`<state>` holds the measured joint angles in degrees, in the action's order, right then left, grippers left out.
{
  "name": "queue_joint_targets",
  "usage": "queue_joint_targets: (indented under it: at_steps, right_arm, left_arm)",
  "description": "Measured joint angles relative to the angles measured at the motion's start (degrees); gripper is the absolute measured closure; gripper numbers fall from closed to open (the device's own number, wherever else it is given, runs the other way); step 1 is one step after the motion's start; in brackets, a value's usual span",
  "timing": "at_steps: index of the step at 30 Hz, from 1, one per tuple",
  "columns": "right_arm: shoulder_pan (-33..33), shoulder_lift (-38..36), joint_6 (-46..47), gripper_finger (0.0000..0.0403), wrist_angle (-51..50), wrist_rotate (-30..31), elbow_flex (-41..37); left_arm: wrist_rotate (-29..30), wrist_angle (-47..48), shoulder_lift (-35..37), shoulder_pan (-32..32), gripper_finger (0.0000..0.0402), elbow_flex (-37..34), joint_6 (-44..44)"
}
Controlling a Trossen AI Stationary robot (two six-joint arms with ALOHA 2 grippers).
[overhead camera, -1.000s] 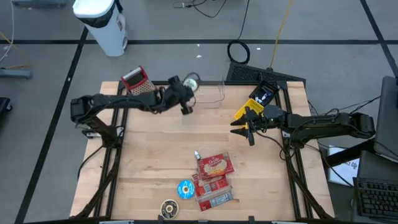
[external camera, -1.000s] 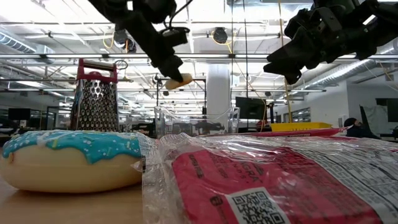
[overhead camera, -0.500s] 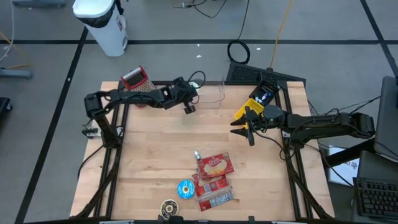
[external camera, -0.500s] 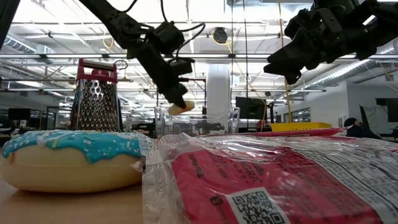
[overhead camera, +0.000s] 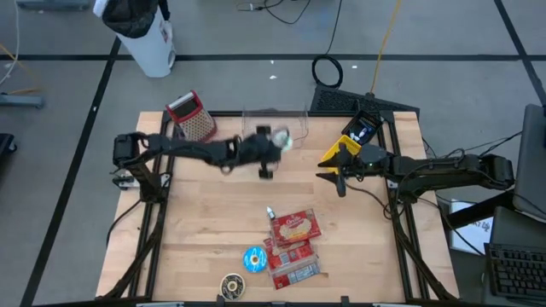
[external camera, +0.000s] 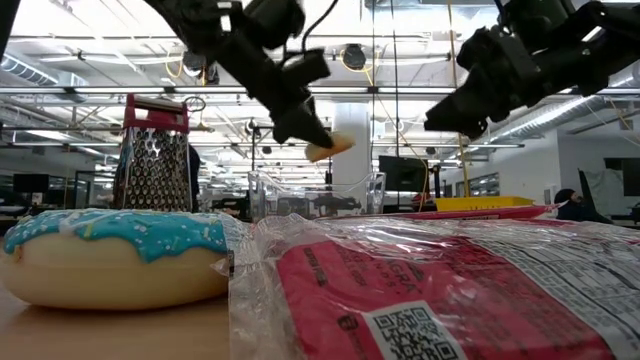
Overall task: Pick & Place Food Item
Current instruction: Put the light blue donut into the yellow bin
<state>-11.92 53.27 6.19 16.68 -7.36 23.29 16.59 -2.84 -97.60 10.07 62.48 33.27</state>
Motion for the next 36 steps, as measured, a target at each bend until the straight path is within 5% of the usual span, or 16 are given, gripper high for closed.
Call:
queue_joint_targets:
  at_steps: [7, 14, 17, 30, 36]
  right_arm:
    - [0.02, 0.09, 3.01, 0.0243, 6.99, 0.03, -3.48]
    - [0.02, 5.1, 19.26, 0.0237, 23.65, 0.16, -4.28]
    - [0.02, 9.0, 26.47, 0.0226, 24.97, -0.39, -2.2]
    - [0.0, 24.04, 30.47, 0.012, 31.76, -8.95, 9.42]
    - [0.42, 29.28, 31.37, 0.0112, 30.82, -10.46, 13.2]
  left_arm:
    - [14.88, 0.04, 0.02, -14.44, 0.0368, 0.0, 5.67]
    - [27.01, -0.41, 0.02, -22.22, 0.0367, 0.0, 11.95]
    - [28.41, -0.84, 0.02, -23.86, 0.0367, 0.0, 13.34]
    - [30.02, -1.32, 0.02, -24.68, 0.0366, 0.0, 15.98]
    - [29.49, -1.24, 0.02, -24.12, 0.0366, 0.0, 16.13]
